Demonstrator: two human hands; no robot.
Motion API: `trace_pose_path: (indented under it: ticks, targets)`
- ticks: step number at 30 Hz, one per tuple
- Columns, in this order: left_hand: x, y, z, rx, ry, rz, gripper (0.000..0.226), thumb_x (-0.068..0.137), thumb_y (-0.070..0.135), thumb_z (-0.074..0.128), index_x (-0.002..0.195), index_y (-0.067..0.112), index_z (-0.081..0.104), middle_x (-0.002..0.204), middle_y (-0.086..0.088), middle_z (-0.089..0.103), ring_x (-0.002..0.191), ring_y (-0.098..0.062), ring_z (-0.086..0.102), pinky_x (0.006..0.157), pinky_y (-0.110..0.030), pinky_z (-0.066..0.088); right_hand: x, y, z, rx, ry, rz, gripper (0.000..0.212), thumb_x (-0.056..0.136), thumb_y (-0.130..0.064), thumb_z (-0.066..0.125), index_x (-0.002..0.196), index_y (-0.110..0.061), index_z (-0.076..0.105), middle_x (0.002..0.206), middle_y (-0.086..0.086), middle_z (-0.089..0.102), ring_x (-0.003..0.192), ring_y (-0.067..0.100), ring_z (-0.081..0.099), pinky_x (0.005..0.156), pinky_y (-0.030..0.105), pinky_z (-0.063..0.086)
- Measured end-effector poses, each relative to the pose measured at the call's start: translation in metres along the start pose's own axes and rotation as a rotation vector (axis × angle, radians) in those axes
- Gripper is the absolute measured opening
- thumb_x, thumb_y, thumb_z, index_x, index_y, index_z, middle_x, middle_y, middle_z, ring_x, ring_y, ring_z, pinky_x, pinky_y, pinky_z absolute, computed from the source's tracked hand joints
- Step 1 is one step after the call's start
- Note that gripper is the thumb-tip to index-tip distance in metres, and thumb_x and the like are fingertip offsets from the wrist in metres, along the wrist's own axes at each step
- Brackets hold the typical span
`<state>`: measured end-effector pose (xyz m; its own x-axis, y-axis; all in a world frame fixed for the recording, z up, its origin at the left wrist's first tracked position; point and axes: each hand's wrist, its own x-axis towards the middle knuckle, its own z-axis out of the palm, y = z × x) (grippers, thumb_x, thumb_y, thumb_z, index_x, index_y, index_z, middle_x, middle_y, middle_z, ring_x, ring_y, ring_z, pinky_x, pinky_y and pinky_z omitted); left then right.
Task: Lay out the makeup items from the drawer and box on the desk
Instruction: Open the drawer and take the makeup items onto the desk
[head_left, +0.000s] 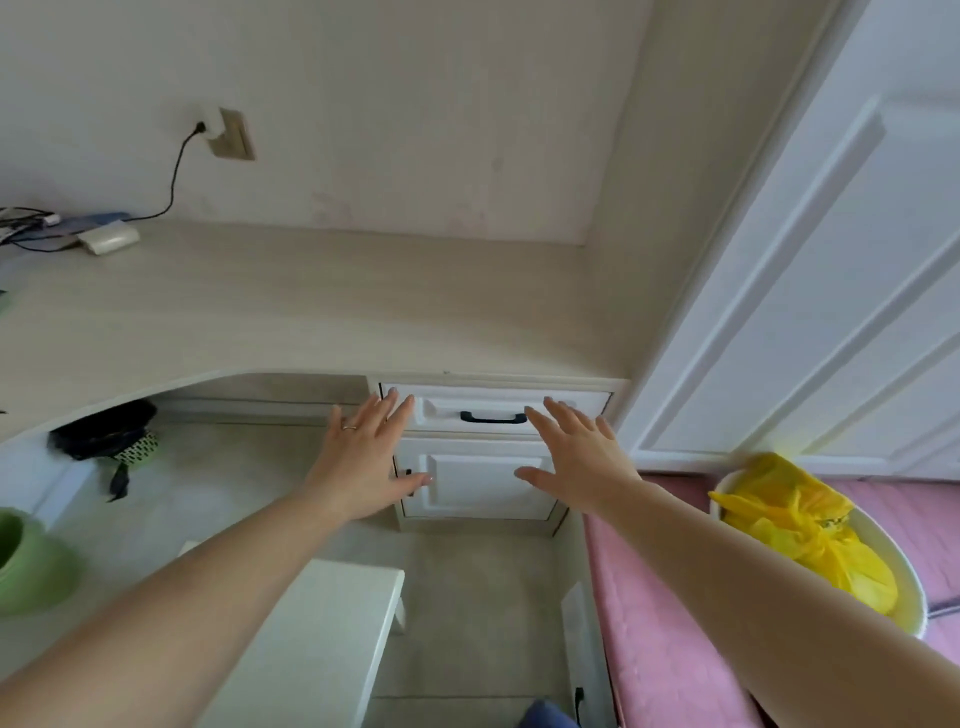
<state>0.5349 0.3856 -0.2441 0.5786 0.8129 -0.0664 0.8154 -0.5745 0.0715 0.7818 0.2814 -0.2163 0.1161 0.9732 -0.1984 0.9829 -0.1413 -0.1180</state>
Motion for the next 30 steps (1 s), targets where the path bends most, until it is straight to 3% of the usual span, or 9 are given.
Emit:
trace_pose_path:
  ticks: [10, 18, 23, 24, 27, 28, 30]
  targets:
    - [0.104, -0.024, 0.038, 0.006, -0.155, 0.032, 0.097, 0.082, 0.070, 0.042, 0.151, 0.023, -0.007, 0.161, 0.000, -0.005, 0.148, -0.019, -0.005, 0.119, -0.043, -0.001, 0.127, 0.040, 0.048, 0.065, -0.170, -0.111, 0.079, 0.091, -0.056, 0.043, 0.151, -0.021, 0.005, 0.160, 0.001, 0.008, 0.147, 0.019, 0.008, 0.118, 0.035, 0.011]
    - [0.163, -0.026, 0.059, 0.119, -0.399, 0.226, 0.073, 0.098, 0.046, 0.033, 0.150, 0.020, -0.011, 0.159, -0.004, -0.017, 0.146, -0.020, -0.016, 0.119, -0.038, -0.009, 0.194, 0.063, 0.076, 0.108, -0.302, -0.136, 0.074, 0.092, -0.049, 0.046, 0.151, -0.018, 0.012, 0.159, 0.000, 0.014, 0.145, 0.018, 0.015, 0.119, 0.033, 0.013]
    - [0.187, -0.034, 0.063, 0.166, -0.439, 0.404, 0.068, 0.099, 0.039, 0.032, 0.150, 0.020, -0.009, 0.155, -0.002, -0.019, 0.142, -0.020, -0.021, 0.112, -0.037, -0.018, 0.214, 0.060, 0.108, 0.175, -0.301, -0.104, 0.069, 0.092, -0.044, 0.048, 0.149, -0.019, 0.019, 0.158, -0.001, 0.018, 0.144, 0.018, 0.017, 0.119, 0.032, 0.014]
    - [0.190, -0.038, 0.066, 0.167, -0.389, 0.472, 0.067, 0.097, 0.040, 0.031, 0.151, 0.019, -0.003, 0.156, -0.003, -0.011, 0.143, -0.022, -0.015, 0.112, -0.040, -0.014, 0.215, 0.059, 0.115, 0.178, -0.292, -0.102, 0.068, 0.092, -0.043, 0.047, 0.149, -0.019, 0.019, 0.158, -0.001, 0.018, 0.144, 0.018, 0.017, 0.119, 0.032, 0.013]
    - [0.202, -0.051, 0.079, 0.206, -0.283, 0.673, 0.065, 0.086, 0.045, 0.033, 0.144, 0.016, 0.029, 0.150, -0.008, 0.037, 0.138, -0.024, 0.036, 0.110, -0.041, 0.027, 0.225, 0.056, 0.139, 0.197, -0.219, -0.111, 0.063, 0.091, -0.039, 0.049, 0.147, -0.017, 0.028, 0.155, 0.000, 0.026, 0.143, 0.019, 0.024, 0.117, 0.031, 0.014]
    - [0.213, -0.058, 0.089, 0.220, -0.250, 0.733, 0.065, 0.084, 0.047, 0.034, 0.142, 0.017, 0.034, 0.146, -0.007, 0.044, 0.134, -0.023, 0.043, 0.108, -0.039, 0.035, 0.232, 0.055, 0.150, 0.218, -0.156, -0.099, 0.061, 0.089, -0.036, 0.053, 0.143, -0.016, 0.036, 0.151, 0.001, 0.035, 0.139, 0.021, 0.033, 0.115, 0.032, 0.021]
    - [0.225, -0.064, 0.101, 0.231, -0.157, 0.831, 0.062, 0.085, 0.046, 0.036, 0.140, 0.017, 0.036, 0.145, -0.007, 0.045, 0.136, -0.024, 0.040, 0.111, -0.038, 0.035, 0.245, 0.054, 0.166, 0.222, 0.013, -0.097, 0.054, 0.076, -0.035, 0.066, 0.126, -0.016, 0.058, 0.129, 0.001, 0.060, 0.117, 0.023, 0.058, 0.101, 0.035, 0.043]
